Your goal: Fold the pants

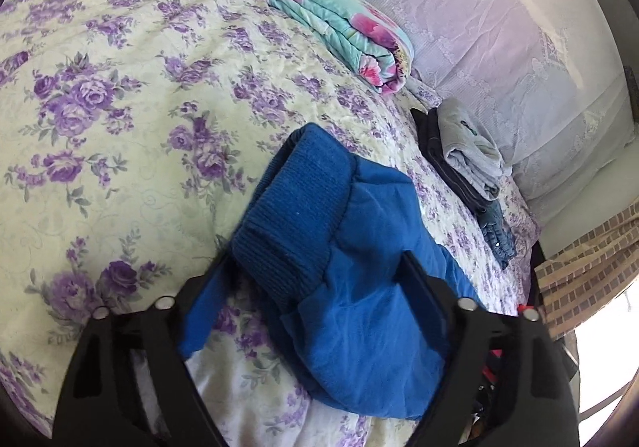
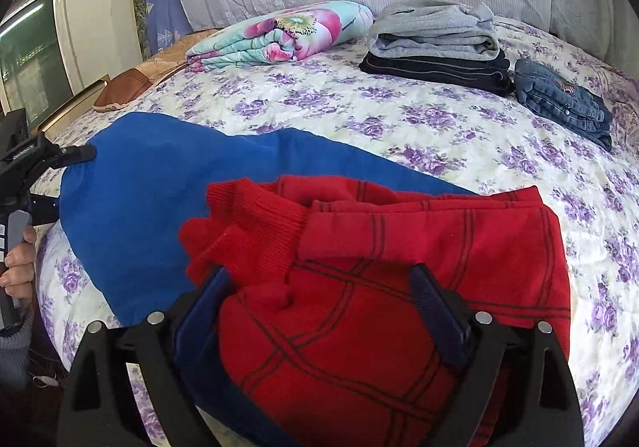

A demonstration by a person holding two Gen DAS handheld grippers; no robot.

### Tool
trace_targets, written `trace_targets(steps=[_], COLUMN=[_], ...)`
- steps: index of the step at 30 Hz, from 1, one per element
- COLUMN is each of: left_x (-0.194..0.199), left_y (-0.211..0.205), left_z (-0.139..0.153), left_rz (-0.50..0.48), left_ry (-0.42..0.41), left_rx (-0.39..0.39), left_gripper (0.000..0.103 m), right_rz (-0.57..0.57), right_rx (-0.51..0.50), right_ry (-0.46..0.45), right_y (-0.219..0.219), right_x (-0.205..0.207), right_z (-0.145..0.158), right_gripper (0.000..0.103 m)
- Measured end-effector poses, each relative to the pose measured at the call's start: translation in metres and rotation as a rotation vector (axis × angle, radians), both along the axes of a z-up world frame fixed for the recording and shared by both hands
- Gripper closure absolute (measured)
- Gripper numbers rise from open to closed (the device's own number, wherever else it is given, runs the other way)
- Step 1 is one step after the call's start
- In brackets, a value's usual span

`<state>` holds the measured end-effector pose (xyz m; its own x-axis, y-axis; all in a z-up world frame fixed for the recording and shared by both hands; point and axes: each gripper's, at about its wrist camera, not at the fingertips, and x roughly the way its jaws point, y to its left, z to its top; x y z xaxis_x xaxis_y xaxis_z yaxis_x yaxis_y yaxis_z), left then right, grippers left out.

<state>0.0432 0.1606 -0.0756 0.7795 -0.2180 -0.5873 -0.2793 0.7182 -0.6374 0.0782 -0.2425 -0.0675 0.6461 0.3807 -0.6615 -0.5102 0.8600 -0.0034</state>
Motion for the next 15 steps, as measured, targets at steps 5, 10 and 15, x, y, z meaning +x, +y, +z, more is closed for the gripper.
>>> trace_targets(steps=[5,10,15], left_x=[-0.008,-0.014,-0.010], left_y=[0.008,0.020,0.024], left_z=[0.000,0.007,-0.006], left_rz=[-0.007,0.004,0.046], left_ry=[-0.036,-0.082,-0.047], left_rx=[-0.069,-0.134,-0.147], left_gripper=[0.039,0.056,0.043], right_rz=[-0.001,0.000,0.001], right_rx=[0.003,0.008,0.012], right_ry=[0.004,0.011,0.014], right_y=[0.000,0.000,0.000], right_x=[-0.001,0.000,0.000], right_z=[-0.001,-0.002,-0.002], right_gripper=[0.010,0.009,0.009])
